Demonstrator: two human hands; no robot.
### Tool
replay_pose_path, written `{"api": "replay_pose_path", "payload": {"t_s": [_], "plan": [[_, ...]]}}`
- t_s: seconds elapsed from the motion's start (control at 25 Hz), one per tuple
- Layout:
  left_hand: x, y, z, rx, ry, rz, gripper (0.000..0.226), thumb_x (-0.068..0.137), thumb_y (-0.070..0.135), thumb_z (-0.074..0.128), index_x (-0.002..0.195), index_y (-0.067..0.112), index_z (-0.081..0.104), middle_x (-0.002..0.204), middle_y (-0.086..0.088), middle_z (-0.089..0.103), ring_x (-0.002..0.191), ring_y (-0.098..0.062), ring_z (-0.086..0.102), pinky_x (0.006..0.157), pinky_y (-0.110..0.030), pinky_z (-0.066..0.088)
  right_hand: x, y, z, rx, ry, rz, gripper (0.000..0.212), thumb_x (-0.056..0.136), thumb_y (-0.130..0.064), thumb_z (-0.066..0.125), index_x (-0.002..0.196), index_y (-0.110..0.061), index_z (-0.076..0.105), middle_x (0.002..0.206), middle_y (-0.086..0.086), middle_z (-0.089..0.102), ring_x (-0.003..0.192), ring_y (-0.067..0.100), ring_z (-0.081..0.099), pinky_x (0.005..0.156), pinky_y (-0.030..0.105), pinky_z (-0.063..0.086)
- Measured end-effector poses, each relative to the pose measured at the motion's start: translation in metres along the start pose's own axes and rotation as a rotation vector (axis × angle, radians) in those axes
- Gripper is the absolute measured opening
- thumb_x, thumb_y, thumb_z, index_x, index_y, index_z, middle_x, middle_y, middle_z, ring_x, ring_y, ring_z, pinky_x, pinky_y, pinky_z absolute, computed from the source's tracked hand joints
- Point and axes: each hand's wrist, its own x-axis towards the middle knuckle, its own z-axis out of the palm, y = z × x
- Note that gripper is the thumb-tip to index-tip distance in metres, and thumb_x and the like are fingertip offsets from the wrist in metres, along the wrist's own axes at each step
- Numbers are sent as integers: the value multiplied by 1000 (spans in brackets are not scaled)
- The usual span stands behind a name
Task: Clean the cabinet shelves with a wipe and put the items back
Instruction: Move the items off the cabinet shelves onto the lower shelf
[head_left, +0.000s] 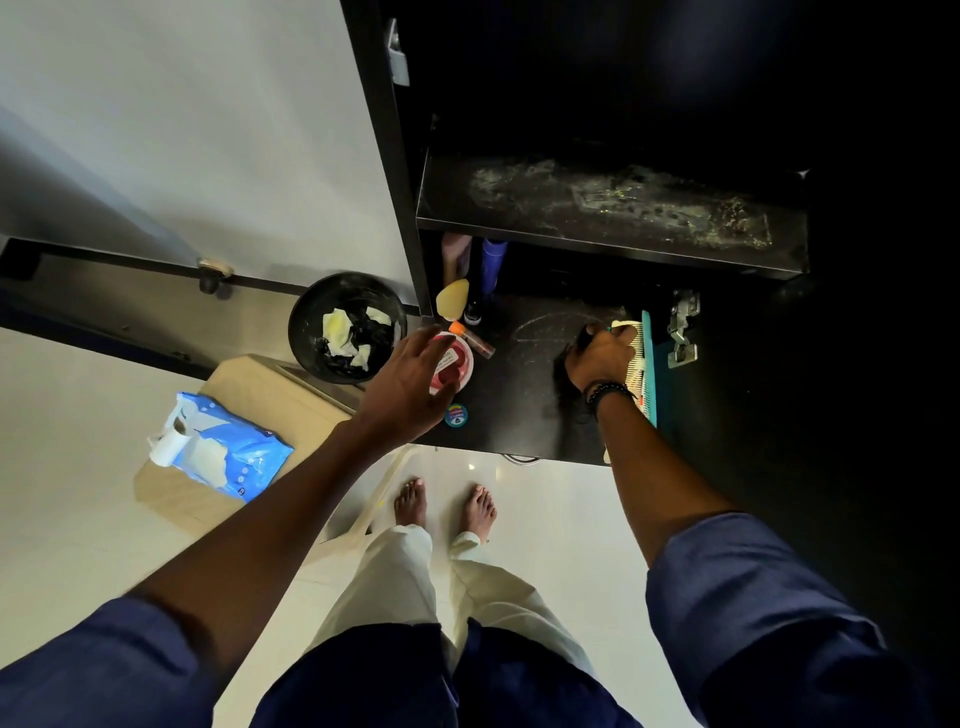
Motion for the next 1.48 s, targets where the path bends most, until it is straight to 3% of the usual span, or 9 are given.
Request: {"api": "replay_pose_path", "payload": {"t_s": [0.24, 0.4, 0.56, 0.84, 1.08, 1.2, 1.28, 1.36, 1.48], "plan": [[-8, 2, 0, 16, 12, 21, 60, 89, 26, 64, 142, 13, 39, 150, -11, 34, 137, -29, 33, 103, -37, 41, -6, 7, 4, 152, 11, -5, 25, 83, -8, 62, 108, -6, 61, 119, 20, 58, 107, 36, 56, 85, 33, 46], [-15, 4, 1, 11, 31, 17, 63, 88, 25, 65, 142, 12, 37, 150, -12, 34, 137, -29, 32, 105, -36, 38, -35, -7, 11, 541, -25, -64, 21, 73, -3, 71, 93, -9, 71, 94, 11, 70, 85, 22, 63, 76, 24, 48], [-23, 2, 3, 16, 43, 43, 65, 84, 21, 69, 141, 9, 39, 147, -15, 37, 135, -31, 35, 105, -40, 40, -69, -31, 37, 747, -214, -120, 26, 70, 6, 71, 87, -14, 68, 80, 5, 67, 79, 28, 68, 75, 40, 58], [-28, 0, 3, 21, 56, 46, 68, 84, 20, 69, 143, 8, 37, 147, -16, 38, 135, -32, 35, 105, -42, 39, -88, -40, 55, 664, -232, -188, 23, 72, 5, 71, 93, -3, 65, 94, 16, 70, 82, 21, 65, 79, 36, 57], [-29, 12, 10, 37, 119, 100, 62, 83, 19, 70, 137, 5, 44, 142, -18, 43, 132, -36, 39, 105, -43, 38, -88, -27, 45, 612, -194, -197, 25, 77, -8, 72, 102, -8, 66, 102, 10, 68, 89, 22, 64, 80, 36, 56], [-26, 26, 16, 10, 148, 160, 59, 84, 18, 67, 137, 7, 44, 143, -17, 43, 134, -34, 37, 107, -44, 36, -87, 2, 25, 554, 86, -52, 27, 82, -14, 67, 108, -12, 62, 111, 10, 62, 101, 24, 59, 80, 30, 49], [-24, 40, 26, -28, 142, 168, 57, 87, 20, 63, 139, 11, 42, 145, -13, 41, 136, -30, 34, 108, -40, 33, -87, 32, 10, 441, 208, 143, 33, 85, -19, 64, 116, -10, 56, 121, 14, 52, 109, 30, 52, 82, 35, 48], [-23, 54, 39, -47, 121, 183, 57, 88, 20, 62, 141, 12, 42, 146, -12, 41, 138, -28, 33, 110, -37, 31, -87, 61, 1, 348, 196, 267, 42, 84, -21, 66, 120, -5, 50, 125, 18, 44, 112, 36, 50, 84, 42, 51], [-24, 68, 54, -62, 72, 221, 55, 88, 18, 62, 140, 11, 44, 147, -13, 41, 138, -30, 34, 111, -38, 31, -88, 83, 0, 280, 130, 270, 53, 84, -21, 67, 127, -3, 41, 125, 18, 40, 111, 39, 53, 81, 44, 53]]}}
